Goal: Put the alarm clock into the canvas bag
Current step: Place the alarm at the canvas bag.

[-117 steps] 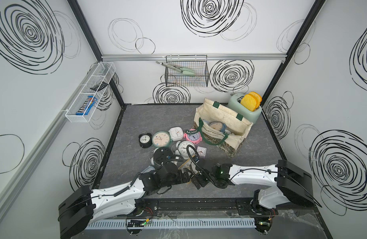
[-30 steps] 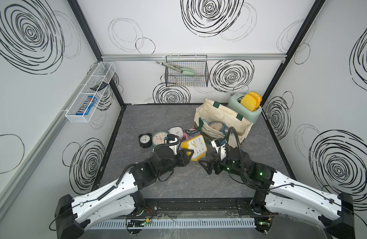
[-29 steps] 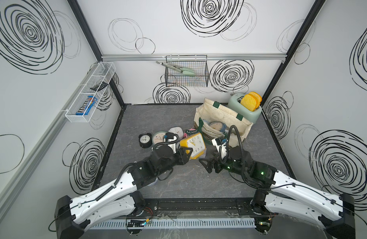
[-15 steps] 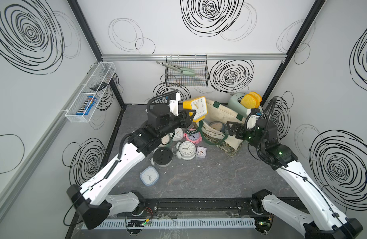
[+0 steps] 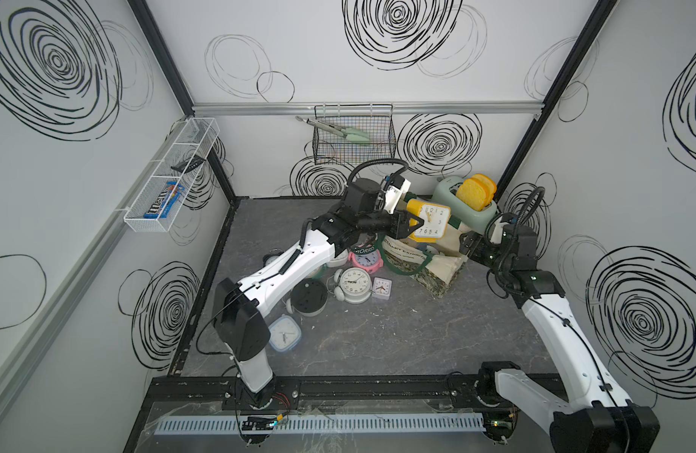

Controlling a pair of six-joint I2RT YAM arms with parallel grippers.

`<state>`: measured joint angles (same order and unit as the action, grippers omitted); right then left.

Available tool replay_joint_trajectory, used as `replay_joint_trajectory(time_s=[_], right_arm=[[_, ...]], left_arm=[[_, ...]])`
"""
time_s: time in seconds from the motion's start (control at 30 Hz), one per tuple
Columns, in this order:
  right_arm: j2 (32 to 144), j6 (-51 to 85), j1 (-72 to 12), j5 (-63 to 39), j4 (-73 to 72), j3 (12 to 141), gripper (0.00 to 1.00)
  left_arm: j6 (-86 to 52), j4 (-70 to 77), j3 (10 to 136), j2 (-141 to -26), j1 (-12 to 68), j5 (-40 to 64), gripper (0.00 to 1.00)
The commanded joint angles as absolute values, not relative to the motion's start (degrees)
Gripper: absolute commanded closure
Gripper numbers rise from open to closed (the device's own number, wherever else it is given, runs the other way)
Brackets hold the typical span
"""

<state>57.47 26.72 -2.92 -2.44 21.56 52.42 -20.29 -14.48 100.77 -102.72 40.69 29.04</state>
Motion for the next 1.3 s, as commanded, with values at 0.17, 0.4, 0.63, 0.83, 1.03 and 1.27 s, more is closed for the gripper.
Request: replay_joint_trajectory(time_s=[0.17,0.4,0.63,0.83,1.03,1.27], right_arm=[[57.9,26.9,-2.6,-3.5,18.8,51.5,0.26],[58.5,26.6,-2.6,-4.1,18.5,51.4,0.39],[58.9,26.2,-2.6,-3.6,18.0,50.6,0.42],[59.9,26.4,-2.7,-3.1,17.1,50.1,0.37],[61.8,27.1,-2.9,-4.0,16.4,50.3,0.37],[59.5,27.1,-4.1,-5.1,16.8,50.5,0.64]], left_arm=[[-14.2,-18.4,115.2,-115.8,41.9,34.1,0.74],[-15.3,-26.4,127.7,-127.1,41.7,38.3,0.74],[-17.8,-33.2,131.2,-130.8,39.2,38.9,0.71],[-15.0,-34.7,126.5,-126.7,39.1,40.9,0.73],[-14.1,-37.7,128.9,-128.3,40.5,39.2,0.71],[-14.9,-41.5,136.0,-134.4,41.5,36.4,0.62]])
